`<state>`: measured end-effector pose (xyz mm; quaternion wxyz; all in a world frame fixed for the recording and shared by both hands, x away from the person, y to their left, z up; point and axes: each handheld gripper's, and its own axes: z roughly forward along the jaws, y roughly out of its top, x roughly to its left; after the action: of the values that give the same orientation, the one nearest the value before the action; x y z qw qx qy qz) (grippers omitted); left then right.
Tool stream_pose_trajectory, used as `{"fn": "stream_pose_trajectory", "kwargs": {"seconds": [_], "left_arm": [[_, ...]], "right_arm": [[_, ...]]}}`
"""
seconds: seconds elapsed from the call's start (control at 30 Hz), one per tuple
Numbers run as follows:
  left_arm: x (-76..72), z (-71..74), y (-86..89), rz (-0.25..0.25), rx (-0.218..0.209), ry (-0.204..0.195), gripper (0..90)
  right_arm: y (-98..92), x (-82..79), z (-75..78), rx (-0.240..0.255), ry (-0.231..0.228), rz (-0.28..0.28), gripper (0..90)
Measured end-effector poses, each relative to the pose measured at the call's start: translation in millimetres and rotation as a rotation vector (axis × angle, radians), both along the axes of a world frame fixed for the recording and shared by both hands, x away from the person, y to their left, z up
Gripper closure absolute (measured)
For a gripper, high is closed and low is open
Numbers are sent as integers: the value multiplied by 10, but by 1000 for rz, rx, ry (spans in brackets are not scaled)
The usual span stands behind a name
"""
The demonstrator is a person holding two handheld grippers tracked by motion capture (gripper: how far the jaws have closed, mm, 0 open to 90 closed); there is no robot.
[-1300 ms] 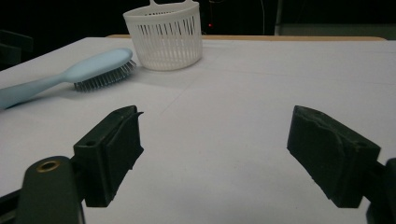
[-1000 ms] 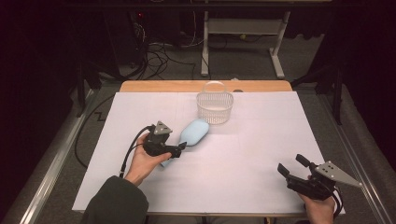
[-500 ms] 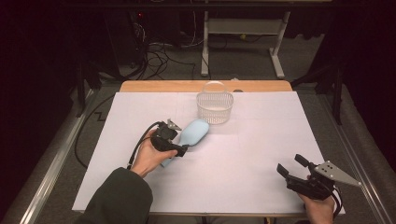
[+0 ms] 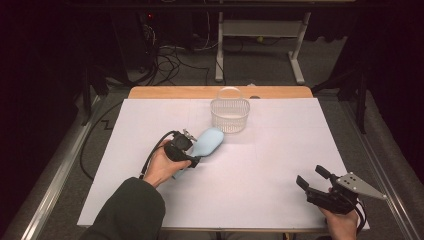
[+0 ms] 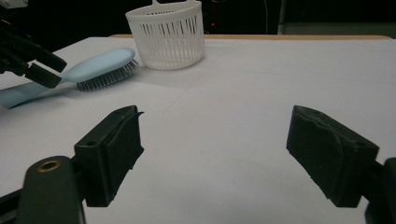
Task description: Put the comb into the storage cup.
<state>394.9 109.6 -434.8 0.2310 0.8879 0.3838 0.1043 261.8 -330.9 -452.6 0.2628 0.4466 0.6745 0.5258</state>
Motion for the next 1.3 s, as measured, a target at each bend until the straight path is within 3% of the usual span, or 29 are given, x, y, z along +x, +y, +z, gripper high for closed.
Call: {"fn": "stream_pose_trajectory", "kwargs": {"seconds": [0.13,0.5,0.73,0.83,1.3], "left_arm": [[17,-29,-17,-6,13,23,386],[71,-82,-52,-8,15,85,537],[84,-105,-72,0,31,76,639],[99,-111,-68,5,17,87,668],[118,-107,-64,17,3,111,689]], "right_arm": [[3,0,0,-5,-2,-1,183],[5,-1,0,-6,-1,1,183],[11,2,-4,-16,-1,5,188],[14,2,-6,-23,-2,7,190],[32,4,-15,-51,-4,3,195]]}}
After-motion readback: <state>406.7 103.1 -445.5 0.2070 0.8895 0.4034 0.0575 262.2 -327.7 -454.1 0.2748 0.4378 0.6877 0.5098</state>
